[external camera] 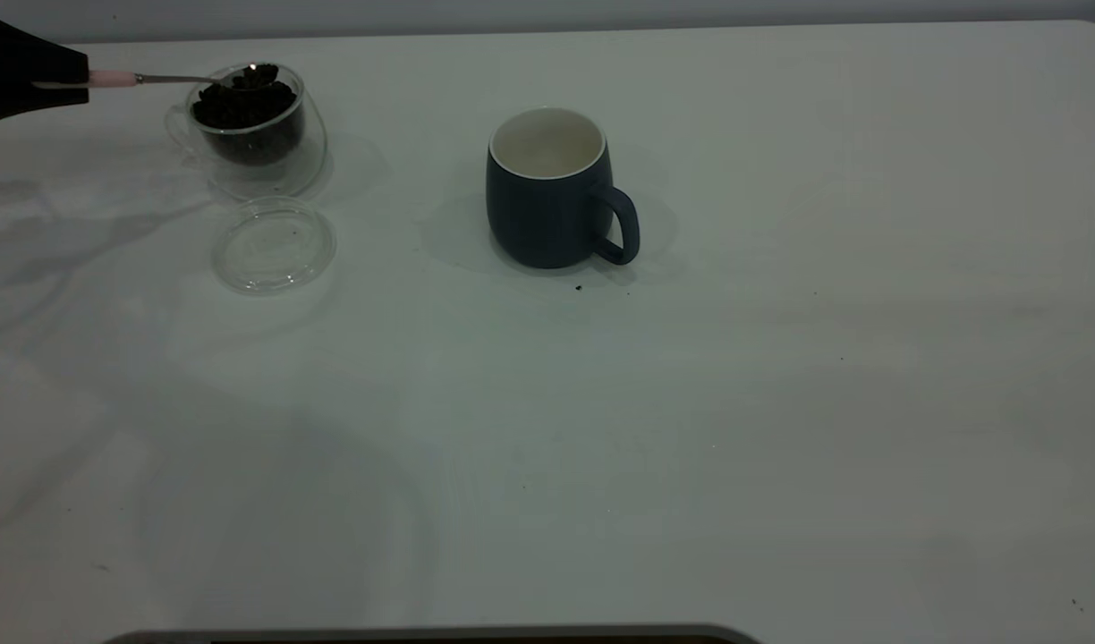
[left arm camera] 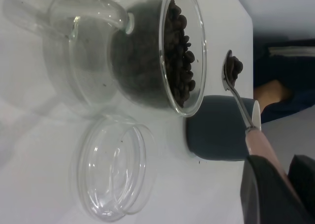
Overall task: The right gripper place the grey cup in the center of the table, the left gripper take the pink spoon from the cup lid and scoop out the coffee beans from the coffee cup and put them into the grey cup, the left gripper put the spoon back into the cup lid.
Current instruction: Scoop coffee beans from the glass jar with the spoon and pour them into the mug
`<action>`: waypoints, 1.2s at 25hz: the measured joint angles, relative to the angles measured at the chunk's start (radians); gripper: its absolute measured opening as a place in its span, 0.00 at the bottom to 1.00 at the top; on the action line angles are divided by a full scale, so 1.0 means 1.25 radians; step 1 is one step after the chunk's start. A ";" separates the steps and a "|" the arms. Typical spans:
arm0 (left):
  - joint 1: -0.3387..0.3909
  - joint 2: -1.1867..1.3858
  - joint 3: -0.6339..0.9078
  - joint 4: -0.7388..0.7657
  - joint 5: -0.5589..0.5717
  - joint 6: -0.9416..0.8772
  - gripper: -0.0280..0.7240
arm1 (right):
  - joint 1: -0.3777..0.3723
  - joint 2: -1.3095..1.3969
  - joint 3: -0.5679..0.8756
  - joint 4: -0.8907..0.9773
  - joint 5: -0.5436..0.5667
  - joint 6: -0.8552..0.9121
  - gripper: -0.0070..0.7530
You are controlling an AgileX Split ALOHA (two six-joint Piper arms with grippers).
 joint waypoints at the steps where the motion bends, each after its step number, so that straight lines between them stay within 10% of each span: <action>1: 0.000 0.000 0.000 0.000 0.000 0.000 0.20 | 0.000 0.000 0.000 0.000 0.000 0.000 0.79; 14: -0.008 0.000 0.000 0.000 0.001 -0.002 0.20 | 0.000 0.000 0.000 0.000 0.000 0.000 0.79; 30: -0.159 0.000 0.000 -0.039 0.002 -0.007 0.20 | 0.000 0.000 0.000 0.000 0.000 0.000 0.79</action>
